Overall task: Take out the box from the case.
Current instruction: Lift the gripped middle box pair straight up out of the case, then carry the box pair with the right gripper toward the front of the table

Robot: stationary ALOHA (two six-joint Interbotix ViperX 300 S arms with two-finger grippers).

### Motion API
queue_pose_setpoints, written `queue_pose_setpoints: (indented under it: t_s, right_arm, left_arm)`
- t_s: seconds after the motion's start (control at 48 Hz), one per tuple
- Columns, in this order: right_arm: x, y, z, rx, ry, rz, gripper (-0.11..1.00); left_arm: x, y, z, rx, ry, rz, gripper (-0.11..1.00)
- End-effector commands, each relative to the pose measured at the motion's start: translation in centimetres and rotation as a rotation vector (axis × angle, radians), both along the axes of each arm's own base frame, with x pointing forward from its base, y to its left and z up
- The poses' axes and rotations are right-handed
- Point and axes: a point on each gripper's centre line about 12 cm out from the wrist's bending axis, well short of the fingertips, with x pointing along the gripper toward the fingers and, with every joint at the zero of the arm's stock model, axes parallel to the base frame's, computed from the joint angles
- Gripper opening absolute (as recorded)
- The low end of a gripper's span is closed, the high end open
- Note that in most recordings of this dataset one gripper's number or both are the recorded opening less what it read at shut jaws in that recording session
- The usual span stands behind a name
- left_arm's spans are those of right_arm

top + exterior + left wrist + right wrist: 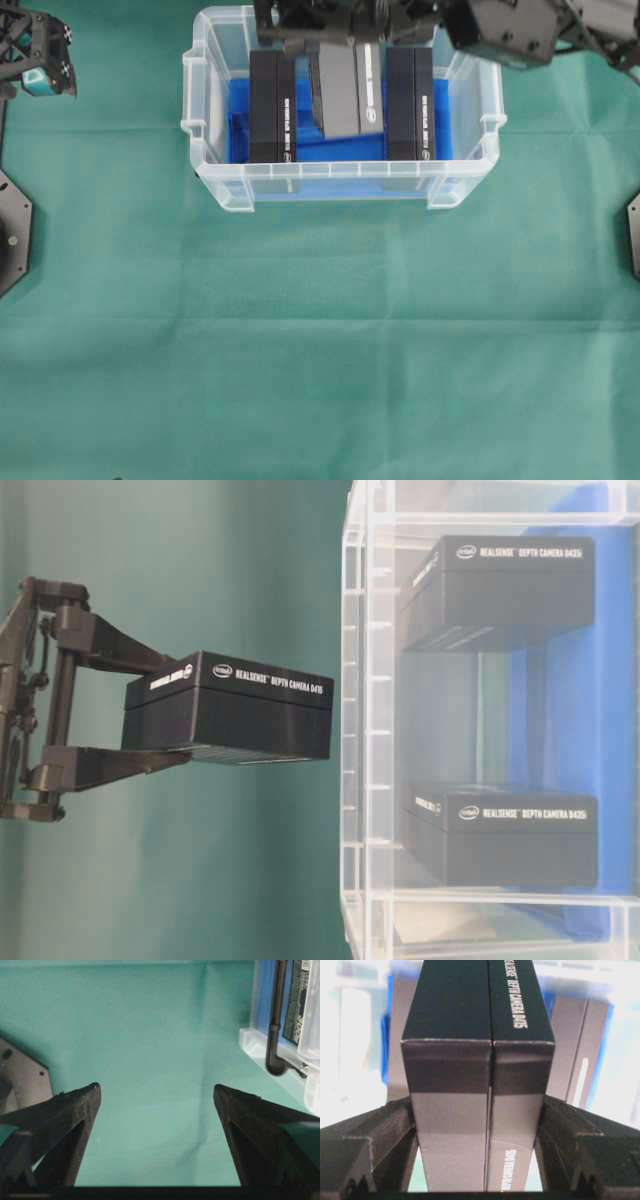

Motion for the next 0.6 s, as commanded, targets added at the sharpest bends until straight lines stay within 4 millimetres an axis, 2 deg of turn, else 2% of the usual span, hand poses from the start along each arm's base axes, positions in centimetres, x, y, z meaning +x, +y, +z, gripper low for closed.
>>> queue_pose_setpoints:
  t_s: [0.0,0.583]
  right_arm:
    - [-1.3,1.3,3.6,-0.023,-0.084,0.014,0.68]
    - [-1.0,9.6,3.5,-0.005,-0.084,0.006,0.68]
  left_arm:
    - [0.0,0.1,0.5,0.012,-0.016,0.003,0.99]
    - [0.0,0.1,0.5,0.013,-0.017,0.003,0.99]
